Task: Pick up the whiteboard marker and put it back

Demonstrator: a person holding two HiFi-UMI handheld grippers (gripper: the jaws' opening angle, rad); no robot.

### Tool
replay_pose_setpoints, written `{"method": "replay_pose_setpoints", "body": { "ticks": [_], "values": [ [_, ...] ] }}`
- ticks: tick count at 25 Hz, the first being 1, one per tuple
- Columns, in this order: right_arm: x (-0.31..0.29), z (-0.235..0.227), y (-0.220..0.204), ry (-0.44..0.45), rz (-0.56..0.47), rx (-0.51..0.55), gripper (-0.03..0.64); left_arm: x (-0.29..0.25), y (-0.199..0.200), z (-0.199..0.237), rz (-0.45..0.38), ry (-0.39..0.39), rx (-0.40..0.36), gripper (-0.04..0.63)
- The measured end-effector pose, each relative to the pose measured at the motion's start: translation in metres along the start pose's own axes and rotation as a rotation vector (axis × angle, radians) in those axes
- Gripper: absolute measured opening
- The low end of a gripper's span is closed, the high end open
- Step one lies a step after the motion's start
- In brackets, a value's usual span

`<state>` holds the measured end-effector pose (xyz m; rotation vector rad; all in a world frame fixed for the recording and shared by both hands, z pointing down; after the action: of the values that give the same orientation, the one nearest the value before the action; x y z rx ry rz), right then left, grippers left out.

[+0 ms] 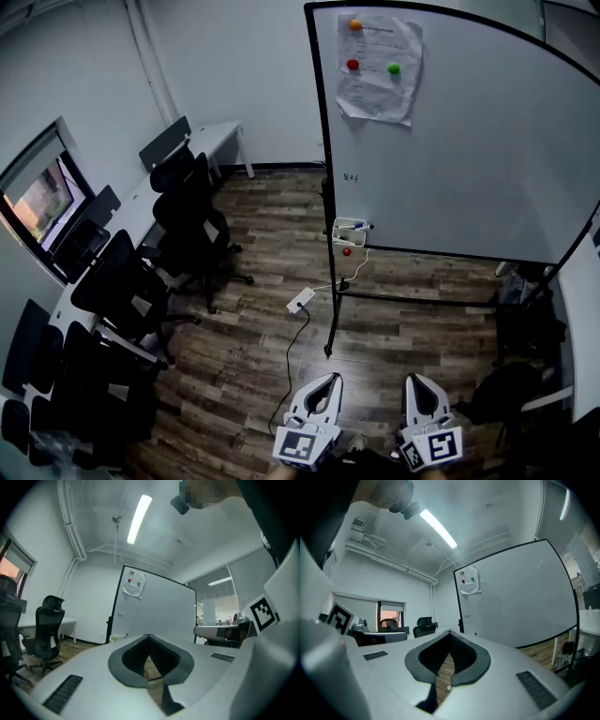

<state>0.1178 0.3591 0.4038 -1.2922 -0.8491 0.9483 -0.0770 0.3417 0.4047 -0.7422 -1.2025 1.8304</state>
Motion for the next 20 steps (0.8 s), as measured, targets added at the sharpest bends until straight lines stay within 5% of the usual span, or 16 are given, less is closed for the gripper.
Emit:
{"method": "replay_pose_setpoints", "body": {
  "ticks": [6, 20],
  "values": [
    [-0.003, -0.010, -0.005, 0.020, 0.006, -0.018, 0.012, -0.005, -0.013, -0.003, 0.035, 0.047, -0.066, 0.009],
    [-0.047, -0.029, -0.010, 0.001, 0.019, -0.010, 0.012, -0.063, -0.005, 0.017, 0.045, 0.000, -0.038, 0.009]
  ]
}}
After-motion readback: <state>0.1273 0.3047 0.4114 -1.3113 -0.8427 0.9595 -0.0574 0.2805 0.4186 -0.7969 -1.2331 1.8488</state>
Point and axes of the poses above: the fingertips, and each gripper's own axes: x backward along the fingers, z to its left, y out of its top, the point moved 6 cm from there along x, backward along the fingers, and after that the axes turned 15 degrees about x, right-handed, at the moved point
